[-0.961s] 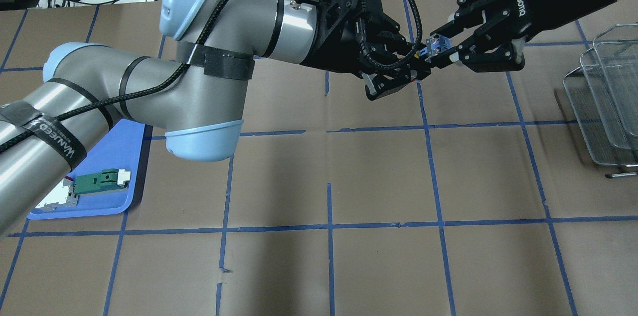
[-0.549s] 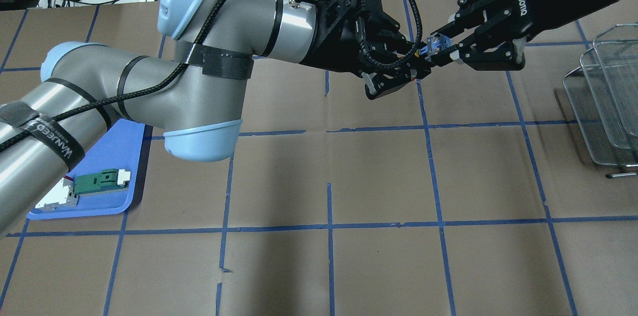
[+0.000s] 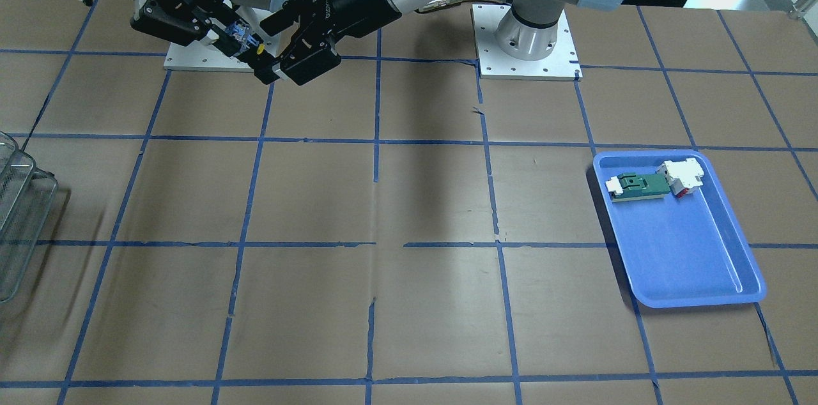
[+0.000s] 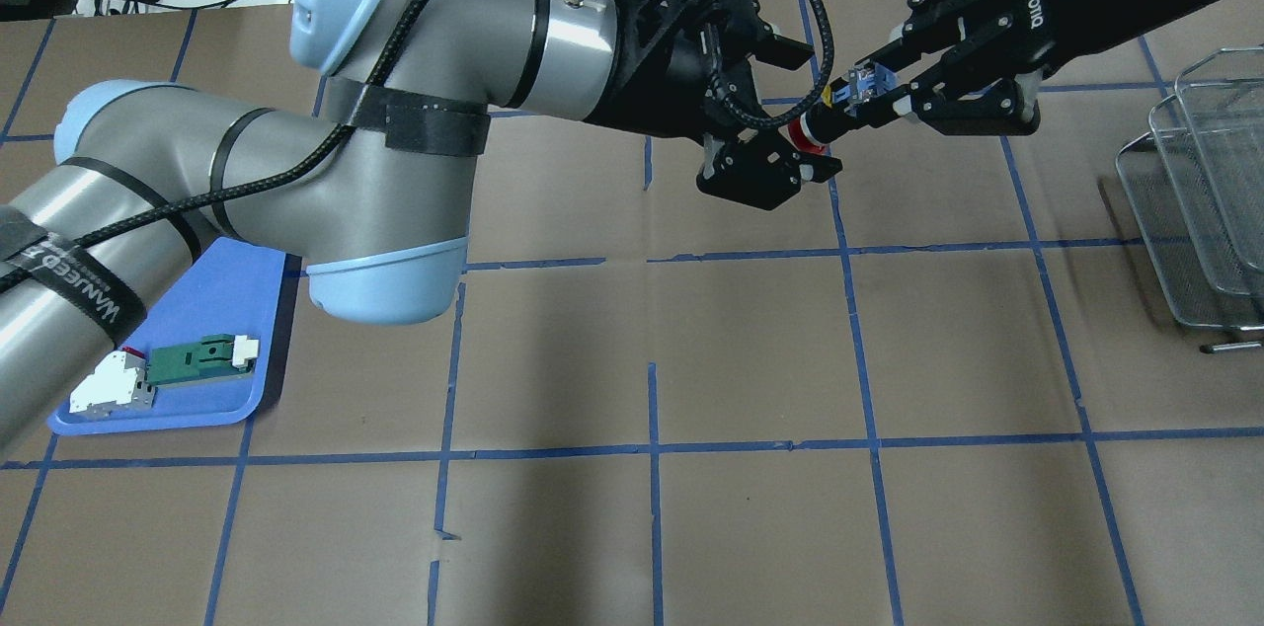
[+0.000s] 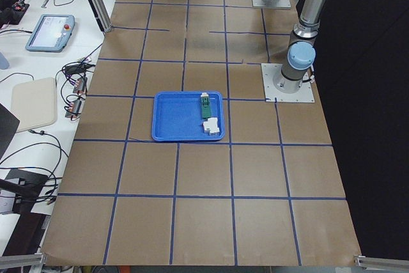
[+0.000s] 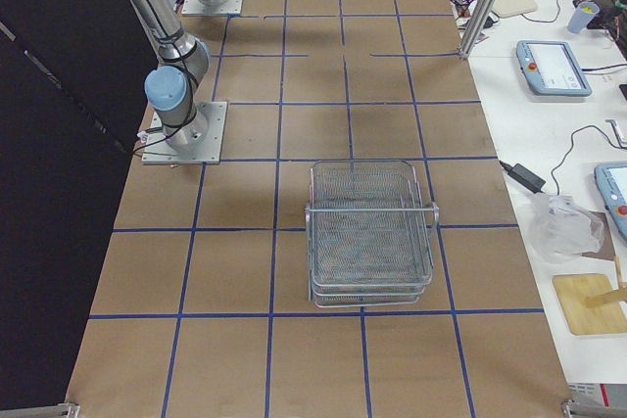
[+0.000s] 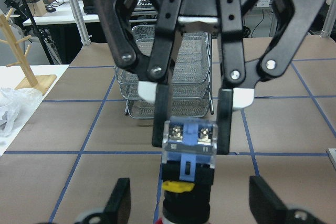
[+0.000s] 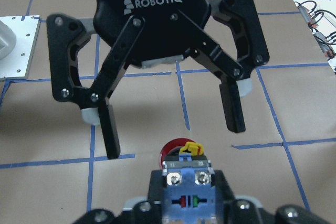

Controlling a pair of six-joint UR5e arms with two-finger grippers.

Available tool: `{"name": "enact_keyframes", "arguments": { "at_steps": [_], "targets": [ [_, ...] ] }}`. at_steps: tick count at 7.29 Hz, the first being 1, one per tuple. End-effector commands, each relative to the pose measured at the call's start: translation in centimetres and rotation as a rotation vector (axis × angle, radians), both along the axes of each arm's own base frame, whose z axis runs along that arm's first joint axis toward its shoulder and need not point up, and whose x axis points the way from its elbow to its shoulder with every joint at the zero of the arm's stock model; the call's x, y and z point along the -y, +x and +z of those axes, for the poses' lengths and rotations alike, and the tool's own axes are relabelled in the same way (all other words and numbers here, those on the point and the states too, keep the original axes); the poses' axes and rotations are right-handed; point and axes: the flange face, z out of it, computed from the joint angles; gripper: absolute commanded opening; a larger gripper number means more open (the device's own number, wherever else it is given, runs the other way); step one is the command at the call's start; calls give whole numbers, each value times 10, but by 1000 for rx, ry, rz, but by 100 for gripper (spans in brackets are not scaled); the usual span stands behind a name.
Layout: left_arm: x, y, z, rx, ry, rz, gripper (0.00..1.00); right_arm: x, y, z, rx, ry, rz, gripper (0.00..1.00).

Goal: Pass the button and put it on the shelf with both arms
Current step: 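Close the right gripper on the block and open the left gripper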

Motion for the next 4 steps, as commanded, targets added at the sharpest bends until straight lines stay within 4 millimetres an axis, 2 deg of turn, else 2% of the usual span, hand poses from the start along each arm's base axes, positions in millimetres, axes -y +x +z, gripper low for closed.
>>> {"name": "enact_keyframes", "arguments": {
  "at_steps": [1, 2, 3, 4],
  "targets": [
    [6, 19, -4, 138, 43, 114, 100, 13, -30, -14, -163, 1, -17, 0],
    [11, 38, -1, 232, 95, 191, 100, 29, -62, -30, -258, 23, -56, 0],
    [23, 71, -2, 344, 152, 291, 100, 51, -110, -49, -352, 25, -108, 0],
    [30, 109, -4, 416, 252, 362, 100, 78, -168, -74, -424, -4, -161, 0]
  ]
}}
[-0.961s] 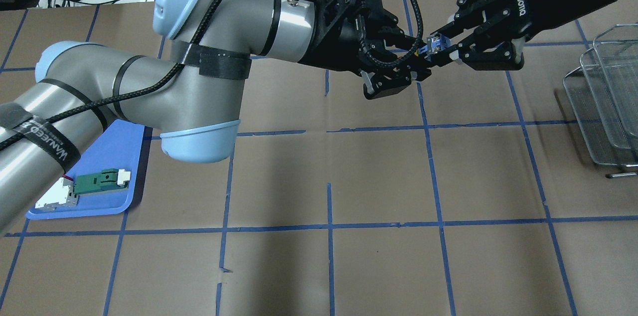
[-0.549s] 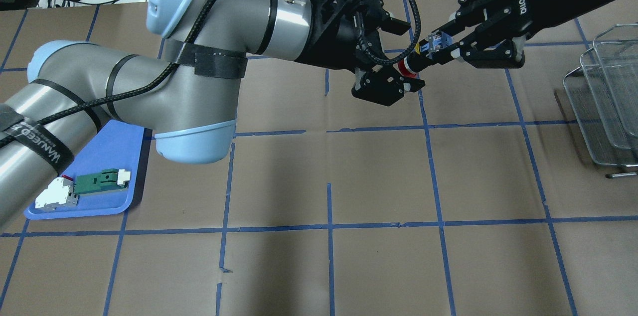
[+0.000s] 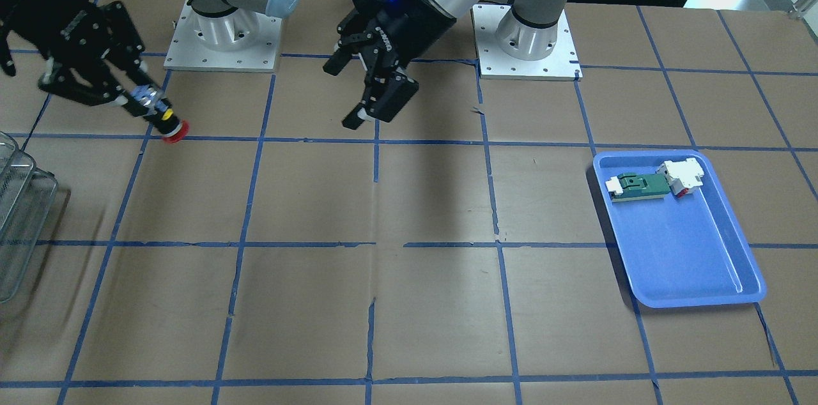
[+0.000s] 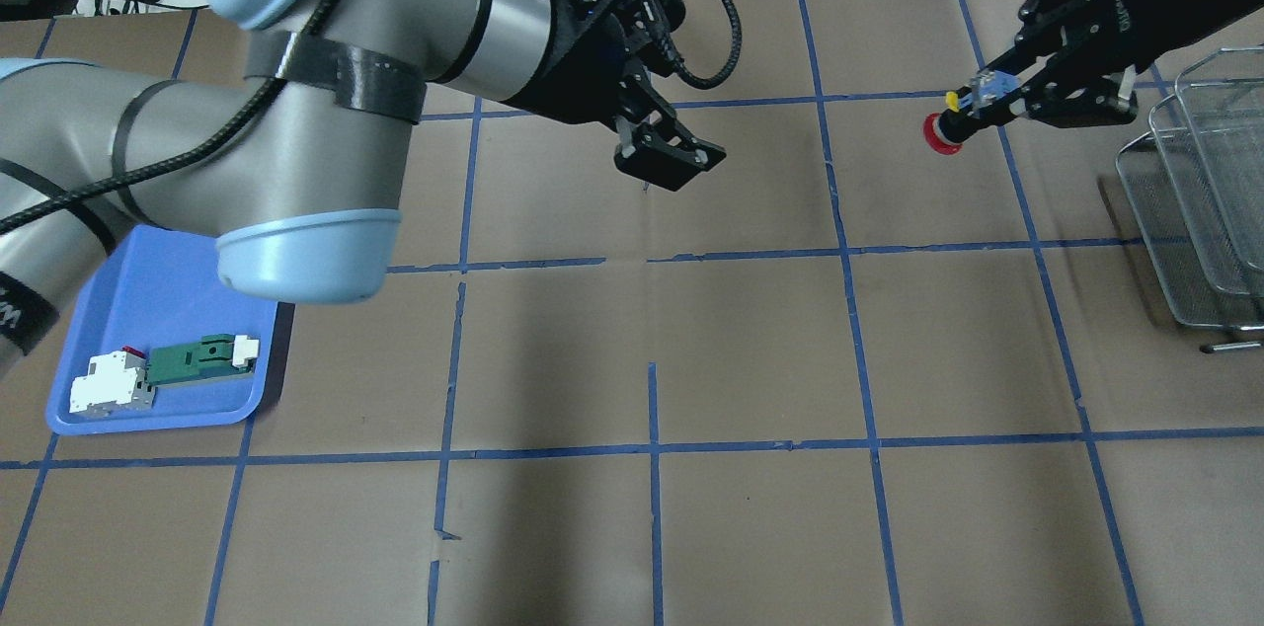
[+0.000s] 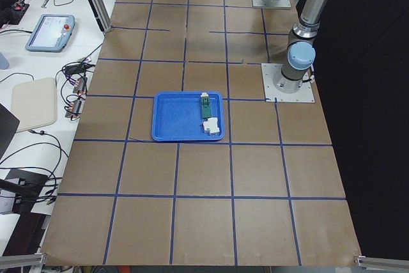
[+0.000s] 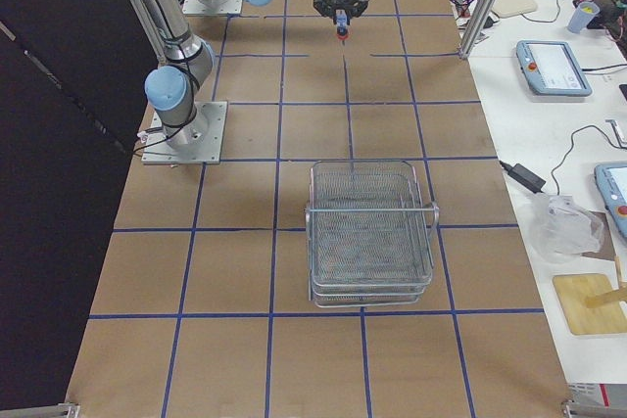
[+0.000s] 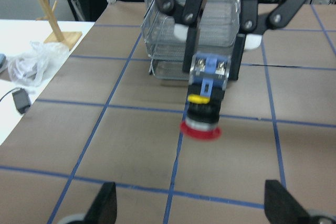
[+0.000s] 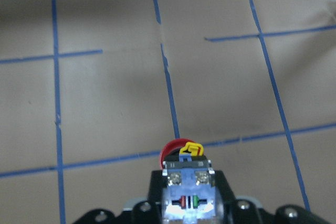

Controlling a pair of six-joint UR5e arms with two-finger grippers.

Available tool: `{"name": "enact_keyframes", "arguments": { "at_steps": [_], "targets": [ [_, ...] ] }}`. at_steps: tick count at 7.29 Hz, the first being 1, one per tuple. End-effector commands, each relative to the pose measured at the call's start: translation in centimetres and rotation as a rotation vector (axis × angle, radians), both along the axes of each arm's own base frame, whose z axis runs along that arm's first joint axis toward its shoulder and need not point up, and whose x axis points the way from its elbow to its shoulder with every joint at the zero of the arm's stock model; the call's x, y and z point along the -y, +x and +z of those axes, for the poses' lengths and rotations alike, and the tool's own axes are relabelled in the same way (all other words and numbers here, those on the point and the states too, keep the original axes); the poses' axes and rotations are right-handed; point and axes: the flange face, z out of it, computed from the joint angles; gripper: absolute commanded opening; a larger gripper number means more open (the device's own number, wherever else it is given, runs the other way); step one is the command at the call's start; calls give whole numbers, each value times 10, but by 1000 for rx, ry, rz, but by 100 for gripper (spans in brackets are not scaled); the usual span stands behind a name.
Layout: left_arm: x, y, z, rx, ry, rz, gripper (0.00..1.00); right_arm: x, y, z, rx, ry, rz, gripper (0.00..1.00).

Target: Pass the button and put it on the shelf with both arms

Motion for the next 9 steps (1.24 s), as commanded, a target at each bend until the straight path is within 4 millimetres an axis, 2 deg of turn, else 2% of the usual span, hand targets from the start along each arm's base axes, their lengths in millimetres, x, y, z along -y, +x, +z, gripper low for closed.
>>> {"name": "enact_keyframes", "arguments": {
  "at_steps": [1, 2, 3, 4, 5, 6, 7, 8, 9],
  "targets": [
    [10, 70, -15, 171, 160, 165, 100, 53, -144, -62, -179, -29, -88, 0],
    [12, 97, -14, 230, 196, 224, 100, 59, -217, -86, -233, -29, -100, 0],
    [9, 125, -12, 307, 215, 285, 100, 64, -253, -99, -286, 12, -86, 0],
    [11, 151, -12, 322, 251, 346, 100, 66, -266, -89, -356, 36, -90, 0],
    [15, 168, -10, 306, 269, 416, 100, 65, -272, -96, -381, 63, -90, 0],
    [16, 177, -11, 303, 285, 452, 100, 65, -275, -100, -394, 82, -89, 0],
    [16, 179, -12, 288, 321, 528, 100, 65, -279, -105, -378, 80, -90, 30],
    [16, 183, -13, 260, 395, 704, 100, 66, -287, -114, -356, 80, -102, 58],
    [14, 193, -16, 347, 411, 826, 100, 67, -286, -116, -343, 74, -106, 71]
  ]
}}
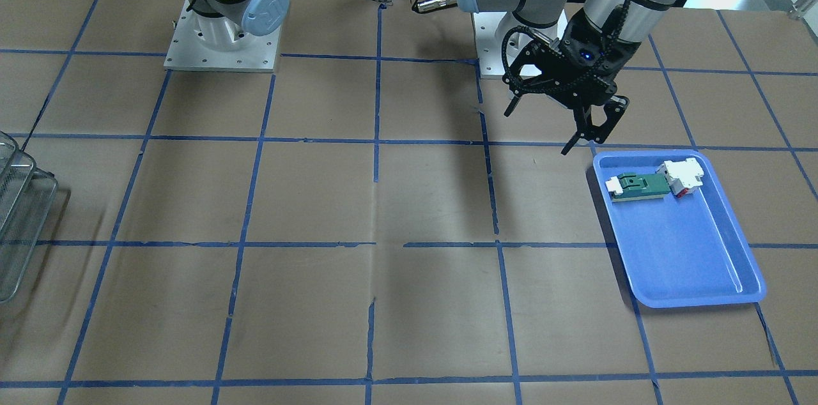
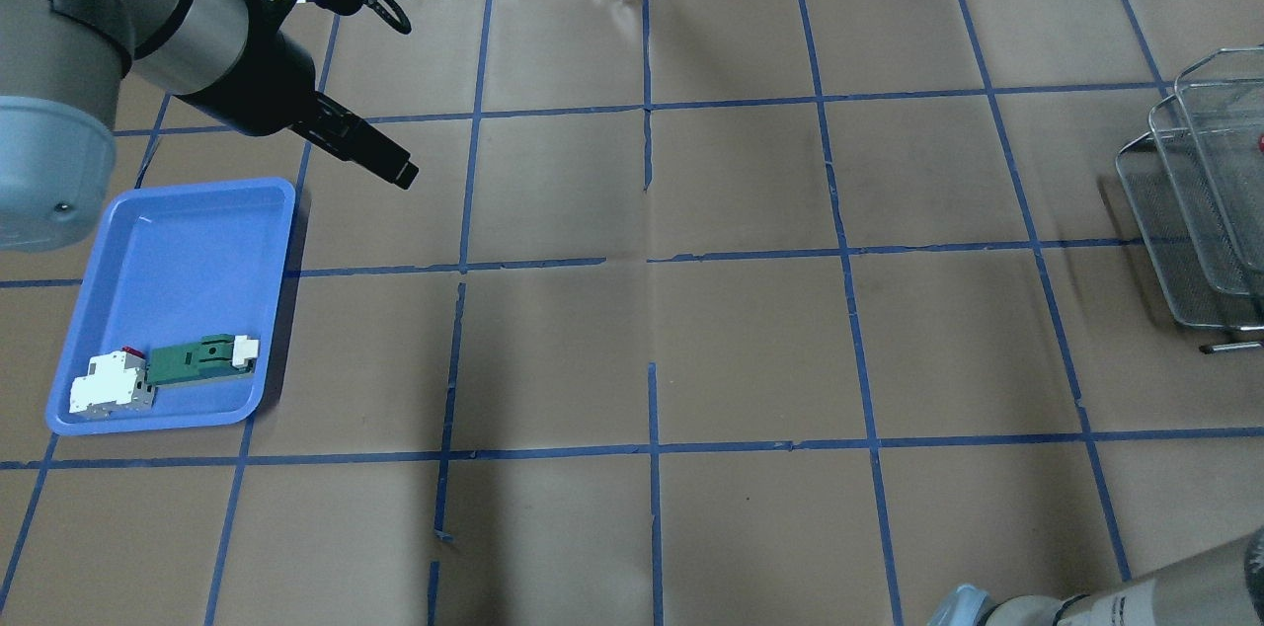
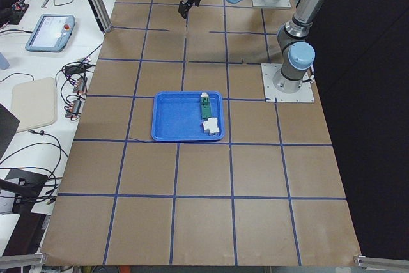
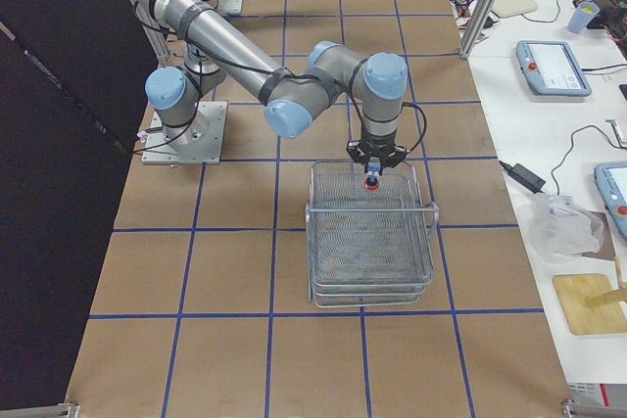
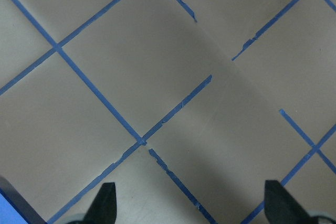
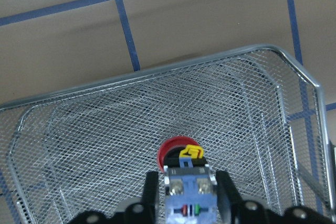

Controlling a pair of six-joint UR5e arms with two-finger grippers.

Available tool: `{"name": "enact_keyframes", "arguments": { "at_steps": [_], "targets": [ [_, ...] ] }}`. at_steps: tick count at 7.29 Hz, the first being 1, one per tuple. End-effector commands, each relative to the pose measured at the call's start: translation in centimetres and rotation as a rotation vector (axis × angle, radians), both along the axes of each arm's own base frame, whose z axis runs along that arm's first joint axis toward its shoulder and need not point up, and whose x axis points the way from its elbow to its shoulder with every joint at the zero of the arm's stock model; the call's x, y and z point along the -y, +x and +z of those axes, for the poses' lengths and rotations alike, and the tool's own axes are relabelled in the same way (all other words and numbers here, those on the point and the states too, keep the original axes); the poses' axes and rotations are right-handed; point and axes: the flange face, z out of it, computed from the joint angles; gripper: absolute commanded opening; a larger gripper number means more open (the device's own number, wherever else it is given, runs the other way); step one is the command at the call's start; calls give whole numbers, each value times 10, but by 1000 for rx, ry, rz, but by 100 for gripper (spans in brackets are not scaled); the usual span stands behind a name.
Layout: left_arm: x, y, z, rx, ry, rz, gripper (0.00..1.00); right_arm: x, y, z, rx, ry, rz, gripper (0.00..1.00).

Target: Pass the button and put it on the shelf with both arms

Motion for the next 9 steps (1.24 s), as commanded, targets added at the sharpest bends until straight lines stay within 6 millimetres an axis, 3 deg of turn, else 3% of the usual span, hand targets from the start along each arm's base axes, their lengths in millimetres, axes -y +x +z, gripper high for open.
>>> {"name": "enact_keyframes", "arguments": {
  "at_steps": [1, 3, 4, 5, 6, 7, 9],
  "targets": [
    [-6, 13, -3, 92, 59, 166, 100, 0, -2, -3, 15, -4, -10, 87],
    [-13, 12, -3, 89, 93, 180, 100, -4, 6, 9, 9, -14, -28, 95],
    [-14, 11, -3, 83, 101, 232, 100, -11, 20, 26, 20, -18, -99, 97],
    [-16, 11, -12, 79, 120, 274, 100, -12, 54, 34, 93, -4, -148, 100],
    [-19, 11, -14, 73, 150, 359, 100, -9, 95, 30, 114, 15, -198, 100],
    [-18, 12, -9, 68, 169, 446, 100, -8, 150, 27, 124, 35, -231, 100],
    [-11, 14, 2, 74, 188, 460, 100, -27, 265, 41, 109, 38, -390, 100]
  ]
}}
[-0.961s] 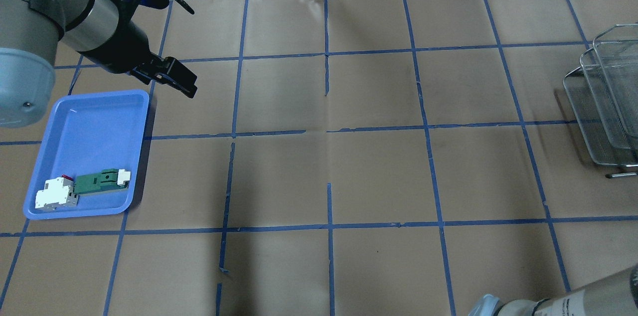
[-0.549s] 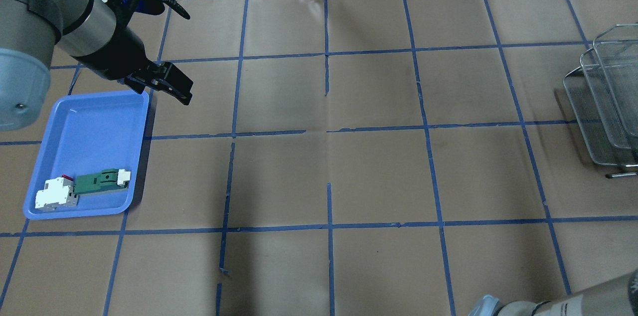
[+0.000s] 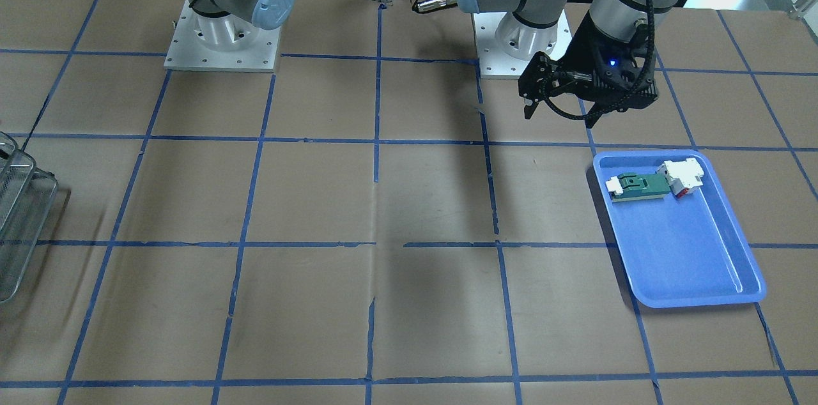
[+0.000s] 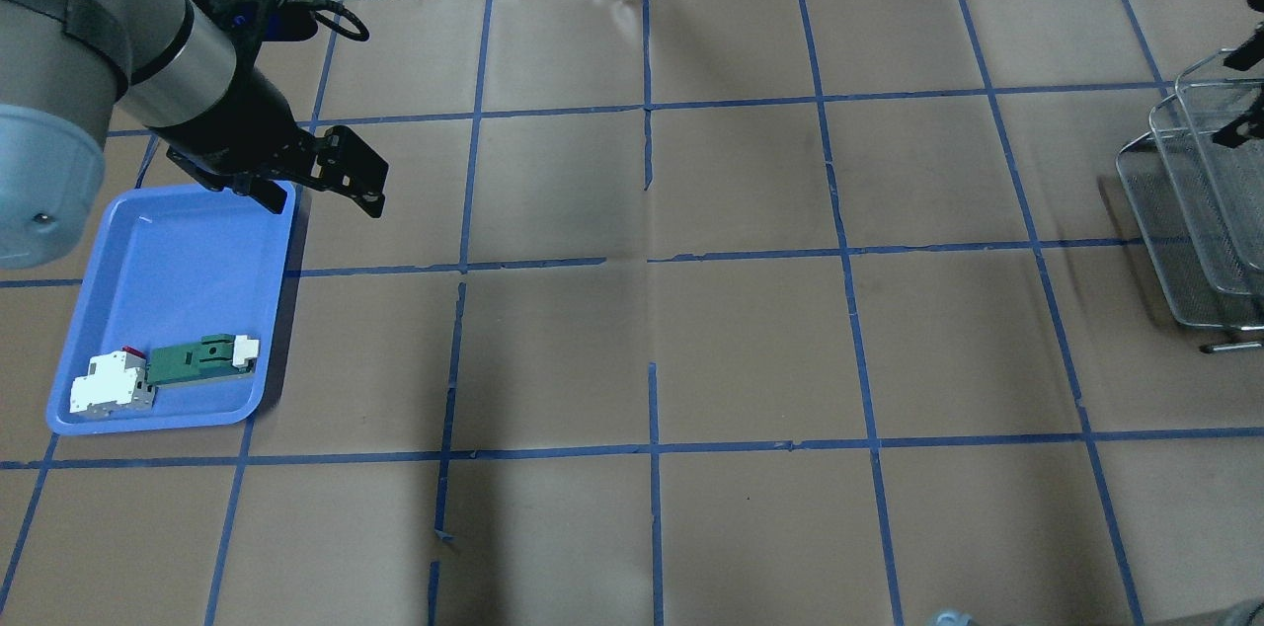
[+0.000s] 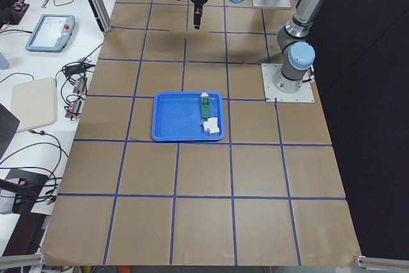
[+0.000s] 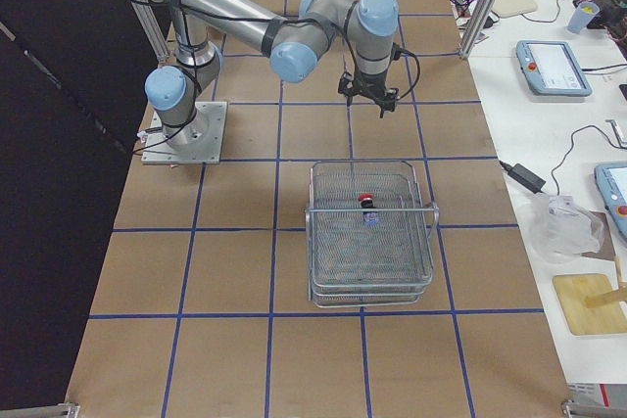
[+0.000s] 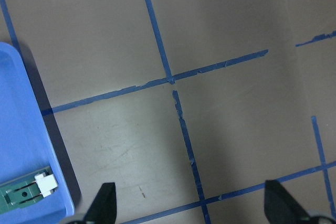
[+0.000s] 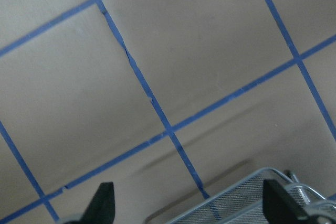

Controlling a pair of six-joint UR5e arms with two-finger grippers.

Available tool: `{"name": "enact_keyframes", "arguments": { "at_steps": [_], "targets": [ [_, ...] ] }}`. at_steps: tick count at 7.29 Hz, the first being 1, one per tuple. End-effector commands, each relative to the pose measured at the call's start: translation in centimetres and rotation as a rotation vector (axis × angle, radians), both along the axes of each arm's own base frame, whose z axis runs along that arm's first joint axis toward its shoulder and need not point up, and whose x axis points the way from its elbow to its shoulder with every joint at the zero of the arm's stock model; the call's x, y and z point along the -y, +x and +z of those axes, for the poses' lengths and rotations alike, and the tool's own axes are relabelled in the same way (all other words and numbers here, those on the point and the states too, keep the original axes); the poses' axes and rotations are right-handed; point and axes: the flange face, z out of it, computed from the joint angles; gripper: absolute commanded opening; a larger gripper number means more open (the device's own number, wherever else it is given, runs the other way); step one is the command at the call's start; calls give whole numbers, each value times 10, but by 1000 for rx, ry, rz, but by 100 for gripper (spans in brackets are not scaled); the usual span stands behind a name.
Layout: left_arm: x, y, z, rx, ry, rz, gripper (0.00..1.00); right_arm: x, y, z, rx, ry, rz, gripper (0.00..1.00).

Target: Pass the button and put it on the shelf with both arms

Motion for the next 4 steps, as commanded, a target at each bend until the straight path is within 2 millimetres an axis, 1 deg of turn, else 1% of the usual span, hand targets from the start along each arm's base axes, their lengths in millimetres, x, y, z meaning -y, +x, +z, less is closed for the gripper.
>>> {"name": "enact_keyframes", "arguments": {
  "at_steps": [1, 2, 3, 4],
  "targets": [
    [3, 1, 7, 1, 31, 20, 100, -22, 123, 23, -6, -11, -155, 100],
    [2, 1, 5, 1, 25, 21, 100, -29, 173, 33, 1, -23, -230, 100],
    [9, 4, 7, 20, 28, 62, 100, -32, 202, 42, 2, -30, -357, 100],
    [8, 2, 8, 59, 35, 100, 100, -30, 210, 55, 26, -48, -524, 100]
  ]
}}
